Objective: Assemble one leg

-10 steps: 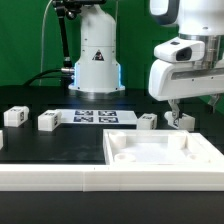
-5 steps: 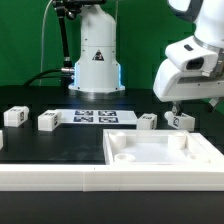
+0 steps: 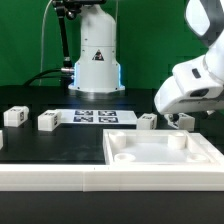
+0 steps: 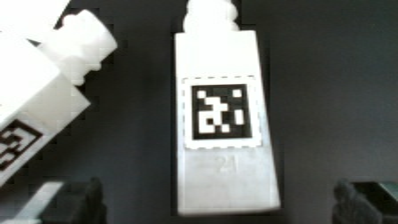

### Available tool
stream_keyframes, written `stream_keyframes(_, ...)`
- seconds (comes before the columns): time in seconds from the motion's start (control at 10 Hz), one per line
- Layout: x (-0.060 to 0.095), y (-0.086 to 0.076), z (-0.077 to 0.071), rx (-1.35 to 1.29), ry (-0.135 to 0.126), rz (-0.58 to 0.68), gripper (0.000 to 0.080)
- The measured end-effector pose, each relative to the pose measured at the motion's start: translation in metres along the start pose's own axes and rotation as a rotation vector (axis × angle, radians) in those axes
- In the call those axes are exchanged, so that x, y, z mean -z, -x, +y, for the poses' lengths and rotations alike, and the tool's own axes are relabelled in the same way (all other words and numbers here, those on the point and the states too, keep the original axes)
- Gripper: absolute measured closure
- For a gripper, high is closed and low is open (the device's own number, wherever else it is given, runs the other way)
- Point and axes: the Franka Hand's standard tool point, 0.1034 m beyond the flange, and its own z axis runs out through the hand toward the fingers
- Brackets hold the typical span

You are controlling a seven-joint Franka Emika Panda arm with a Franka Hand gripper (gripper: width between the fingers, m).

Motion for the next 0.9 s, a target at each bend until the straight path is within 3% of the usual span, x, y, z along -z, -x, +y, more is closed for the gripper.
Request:
stream_keyframes(0.2, -0.004, -0.003, 0.0, 0.003, 0.002, -0.136, 0.015)
stream_keyframes(0.4, -0.012, -0.007, 0.001, 0.004, 0.001, -0.16, 0.015)
stream_keyframes(0.7, -0.011, -0.01, -0.001, 0.004, 0.001, -0.143, 0.016)
stream_keyframes(0.9, -0.011, -0.01, 0.0, 0.004, 0.0, -0.143, 0.0508)
